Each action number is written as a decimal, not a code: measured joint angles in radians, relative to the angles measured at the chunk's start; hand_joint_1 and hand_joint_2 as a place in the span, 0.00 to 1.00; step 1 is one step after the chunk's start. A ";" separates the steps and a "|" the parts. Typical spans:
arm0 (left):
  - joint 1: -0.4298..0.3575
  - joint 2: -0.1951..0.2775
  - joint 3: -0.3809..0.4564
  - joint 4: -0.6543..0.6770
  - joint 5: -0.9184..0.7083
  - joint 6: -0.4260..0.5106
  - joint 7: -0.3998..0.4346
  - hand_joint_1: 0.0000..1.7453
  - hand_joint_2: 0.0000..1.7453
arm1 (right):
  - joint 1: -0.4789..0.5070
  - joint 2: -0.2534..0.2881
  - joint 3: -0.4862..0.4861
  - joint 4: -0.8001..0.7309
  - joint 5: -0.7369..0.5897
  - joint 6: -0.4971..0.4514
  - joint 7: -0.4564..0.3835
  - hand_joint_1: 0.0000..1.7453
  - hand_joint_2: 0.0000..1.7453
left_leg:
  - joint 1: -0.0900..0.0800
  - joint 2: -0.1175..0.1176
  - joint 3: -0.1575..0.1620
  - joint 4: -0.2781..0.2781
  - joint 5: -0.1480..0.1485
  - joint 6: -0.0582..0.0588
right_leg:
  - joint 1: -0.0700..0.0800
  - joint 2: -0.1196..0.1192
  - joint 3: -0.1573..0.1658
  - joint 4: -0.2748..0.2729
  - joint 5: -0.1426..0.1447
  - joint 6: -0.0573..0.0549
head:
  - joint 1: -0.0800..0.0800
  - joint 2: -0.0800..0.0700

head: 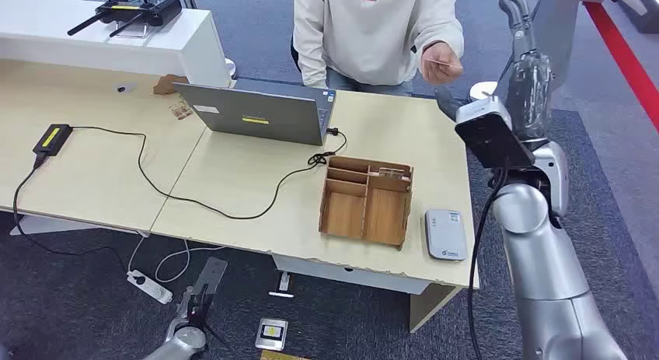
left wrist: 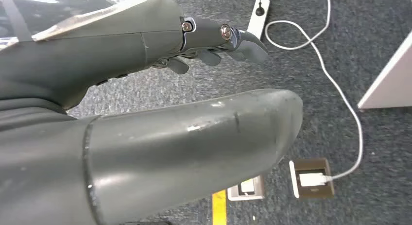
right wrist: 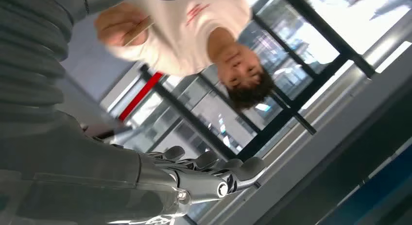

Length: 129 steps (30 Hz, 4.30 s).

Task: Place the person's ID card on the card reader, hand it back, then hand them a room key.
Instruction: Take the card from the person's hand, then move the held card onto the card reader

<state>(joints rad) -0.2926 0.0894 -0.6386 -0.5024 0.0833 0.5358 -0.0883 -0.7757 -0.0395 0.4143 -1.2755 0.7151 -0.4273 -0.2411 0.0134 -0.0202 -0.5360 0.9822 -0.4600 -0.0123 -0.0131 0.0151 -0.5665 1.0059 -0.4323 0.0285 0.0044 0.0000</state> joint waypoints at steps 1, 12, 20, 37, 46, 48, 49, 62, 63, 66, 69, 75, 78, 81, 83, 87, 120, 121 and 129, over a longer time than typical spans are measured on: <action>0.000 -0.001 0.000 0.000 0.000 -0.001 0.001 0.00 0.00 | -0.008 -0.001 0.001 0.017 0.022 -0.002 0.000 0.00 1.00 | 0.000 0.000 0.000 0.000 0.000 0.000 | 0.000 0.000 0.000 0.000 0.000 0.000 | 0.000 0.000; 0.000 -0.003 0.000 -0.004 -0.008 -0.023 0.024 0.00 0.00 | -0.154 -0.004 0.031 0.346 0.201 -0.026 0.010 0.00 1.00 | 0.000 0.000 0.000 0.000 0.000 0.000 | 0.000 0.000 0.000 0.000 0.000 0.000 | 0.000 0.000; 0.000 -0.003 0.000 -0.015 -0.027 -0.031 0.052 0.00 0.00 | -0.213 0.001 0.068 0.538 0.278 0.008 0.056 0.00 1.00 | 0.000 0.000 0.000 0.000 0.000 0.000 | 0.000 0.000 0.000 0.000 0.000 0.000 | 0.000 0.000; 0.020 0.002 0.002 -0.060 -0.086 -0.031 0.105 0.00 0.00 | -0.247 0.008 0.095 0.716 0.304 0.011 0.089 0.06 1.00 | 0.000 0.000 0.000 0.000 0.000 0.000 | 0.000 0.000 -0.001 0.000 0.000 0.000 | 0.000 0.000; 0.021 0.003 0.003 -0.082 -0.126 -0.041 0.116 0.00 0.00 | -0.249 -0.006 0.094 0.738 0.297 0.009 0.092 1.00 1.00 | 0.000 0.000 0.000 0.000 0.000 0.000 | 0.000 0.000 -0.001 0.000 0.000 0.000 | 0.000 0.000; 0.020 0.003 0.003 -0.082 -0.131 -0.043 0.115 0.00 0.00 | -0.249 -0.009 0.093 0.740 0.289 0.009 0.091 1.00 1.00 | 0.000 0.000 0.000 0.000 0.000 0.000 | 0.000 0.000 -0.001 0.000 0.000 0.000 | 0.000 0.000; 0.019 0.003 0.003 -0.082 -0.134 -0.044 0.114 0.00 0.00 | -0.249 -0.010 0.092 0.740 0.286 0.009 0.091 1.00 1.00 | 0.000 0.000 0.000 0.000 0.000 0.000 | 0.000 0.000 -0.001 0.000 0.000 0.000 | 0.000 0.000; 0.014 0.003 0.004 -0.089 -0.148 -0.051 0.109 0.00 0.00 | -0.248 -0.025 0.090 0.741 0.281 0.002 0.092 1.00 1.00 | 0.000 0.000 0.000 0.000 0.000 0.000 | 0.000 0.000 -0.001 0.000 0.000 0.000 | 0.000 0.000; 0.014 0.003 0.005 -0.089 -0.148 -0.052 0.108 0.00 0.00 | -0.248 -0.026 0.090 0.741 0.281 0.002 0.092 1.00 1.00 | 0.000 0.000 0.000 0.000 0.000 0.000 | 0.000 0.000 -0.001 0.000 0.000 0.000 | 0.000 0.000; 0.014 0.003 0.006 -0.092 -0.148 -0.055 0.108 0.00 0.00 | -0.247 -0.026 0.089 0.740 0.275 0.004 0.093 1.00 1.00 | 0.000 0.000 0.000 0.000 0.000 0.000 | 0.000 0.000 -0.001 0.000 0.000 0.000 | 0.000 0.000; 0.015 0.003 0.008 -0.097 -0.152 -0.055 0.109 0.00 0.00 | -0.246 -0.027 0.086 0.736 0.260 0.011 0.093 1.00 1.00 | 0.000 0.000 0.000 0.000 0.000 0.000 | 0.000 0.000 -0.001 0.000 0.000 0.000 | 0.000 0.000; 0.022 0.005 0.014 -0.105 -0.166 -0.055 0.112 0.00 0.00 | -0.227 -0.047 0.068 0.681 0.166 0.091 0.081 1.00 1.00 | 0.000 0.000 0.000 0.000 0.000 0.000 | 0.000 0.000 -0.001 0.000 0.000 0.000 | 0.000 0.000; 0.029 0.006 0.023 -0.105 -0.165 -0.055 0.108 0.00 0.00 | -0.194 -0.071 0.054 0.626 0.113 0.153 0.081 1.00 1.00 | 0.000 0.000 0.000 0.000 0.000 0.000 | 0.000 0.000 -0.001 0.000 0.000 0.000 | 0.000 0.000; 0.036 0.009 0.034 -0.105 -0.159 -0.055 0.107 0.00 0.00 | -0.153 -0.104 0.039 0.566 0.095 0.203 0.087 1.00 1.00 | 0.000 0.000 0.000 0.000 0.000 0.000 | 0.000 0.000 -0.001 -0.001 0.000 0.000 | 0.000 0.000; 0.040 0.010 0.040 -0.105 -0.156 -0.054 0.108 0.00 0.00 | -0.123 -0.127 0.033 0.528 0.093 0.230 0.094 1.00 1.00 | 0.000 0.000 0.000 0.000 0.000 0.000 | 0.000 0.000 -0.001 -0.001 0.000 0.000 | 0.000 0.000; 0.048 0.011 0.056 -0.105 -0.165 -0.052 0.119 0.00 0.00 | -0.065 -0.173 0.020 0.458 0.099 0.272 0.122 1.00 1.00 | 0.000 0.000 0.001 0.000 0.000 0.000 | 0.000 0.000 -0.001 -0.001 0.000 0.000 | 0.000 0.000; -0.027 -0.024 0.115 -0.040 -0.312 -0.109 0.088 0.00 0.00 | 0.231 -0.307 -0.066 0.251 0.087 0.294 0.217 1.00 1.00 | 0.000 0.000 0.000 0.000 0.000 0.000 | 0.000 0.000 -0.001 -0.001 0.000 0.000 | 0.000 0.000; -0.028 -0.025 0.115 -0.038 -0.314 -0.112 0.087 0.00 0.00 | 0.233 -0.305 -0.065 0.232 0.084 0.305 0.218 1.00 1.00 | 0.000 0.000 0.000 0.000 0.000 0.000 | 0.000 0.000 -0.001 -0.001 0.000 0.000 | 0.000 0.000; -0.044 -0.038 0.113 -0.019 -0.340 -0.141 0.090 0.00 0.00 | 0.265 -0.286 -0.056 0.094 0.073 0.361 0.238 1.00 1.00 | 0.000 0.000 0.000 0.000 0.000 0.000 | 0.000 0.000 -0.001 -0.001 0.000 0.000 | 0.000 0.000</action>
<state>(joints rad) -0.3371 0.0510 -0.5253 -0.5210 -0.2563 0.3951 0.0022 -0.5105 -0.3258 0.3587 -1.1820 0.7879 -0.0665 -0.0029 0.0132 -0.0198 -0.5358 0.9824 -0.4604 -0.0122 -0.0132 0.0153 -0.5671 1.0052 -0.4324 0.0287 0.0042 0.0000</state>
